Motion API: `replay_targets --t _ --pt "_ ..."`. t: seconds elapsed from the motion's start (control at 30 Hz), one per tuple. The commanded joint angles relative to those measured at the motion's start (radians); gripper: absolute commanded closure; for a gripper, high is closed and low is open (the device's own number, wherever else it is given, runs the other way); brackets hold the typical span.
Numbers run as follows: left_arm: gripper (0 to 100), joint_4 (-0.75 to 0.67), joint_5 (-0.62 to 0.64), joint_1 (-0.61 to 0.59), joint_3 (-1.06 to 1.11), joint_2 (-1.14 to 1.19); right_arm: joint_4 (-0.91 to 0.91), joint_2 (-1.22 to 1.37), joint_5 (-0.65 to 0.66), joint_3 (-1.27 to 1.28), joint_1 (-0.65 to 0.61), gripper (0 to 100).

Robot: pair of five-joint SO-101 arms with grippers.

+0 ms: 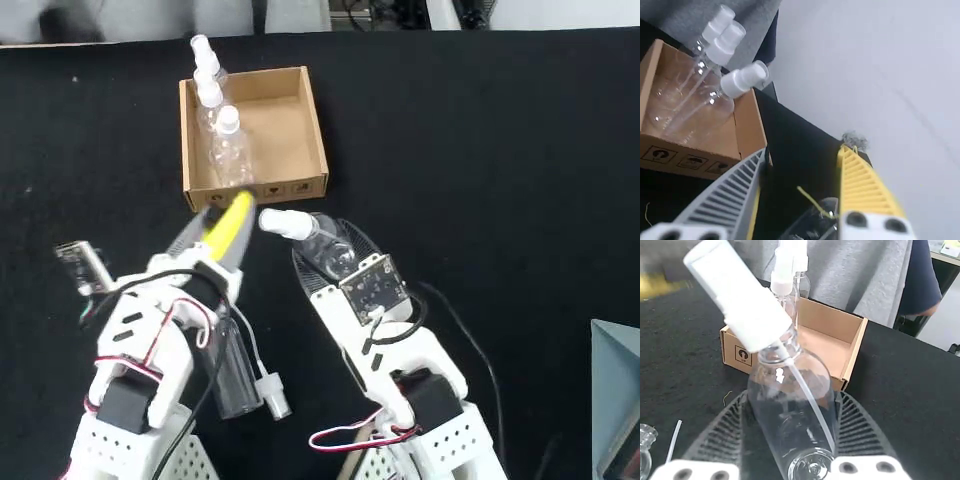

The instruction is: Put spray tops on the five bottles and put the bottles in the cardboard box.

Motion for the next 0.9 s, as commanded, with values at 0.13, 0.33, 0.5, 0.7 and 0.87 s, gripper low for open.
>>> replay_targets --t 0.13,0.33,0.5,0.7,0.87 --pt "79 -0.005 -0.014 0.125 -0.021 -0.011 -0.031 -0.031 -0.002 0.012 -0.012 92.0" --pt "79 -0.006 -0.014 0.119 -0.018 -0.011 -0.031 -0.031 -0.002 0.010 -0.012 92.1" --pt "79 -0.005 -0.014 0.108 -0.027 -0.011 -0.031 -0.031 -0.002 0.010 -0.009 92.1" --pt "79 0.002 -0.015 0.038 -0.044 -0.011 -0.032 -0.033 -0.002 0.004 -0.011 92.0" --pt "79 -0.005 -0.023 0.041 -0.012 -0.011 -0.034 -0.047 -0.005 0.005 -0.014 92.0"
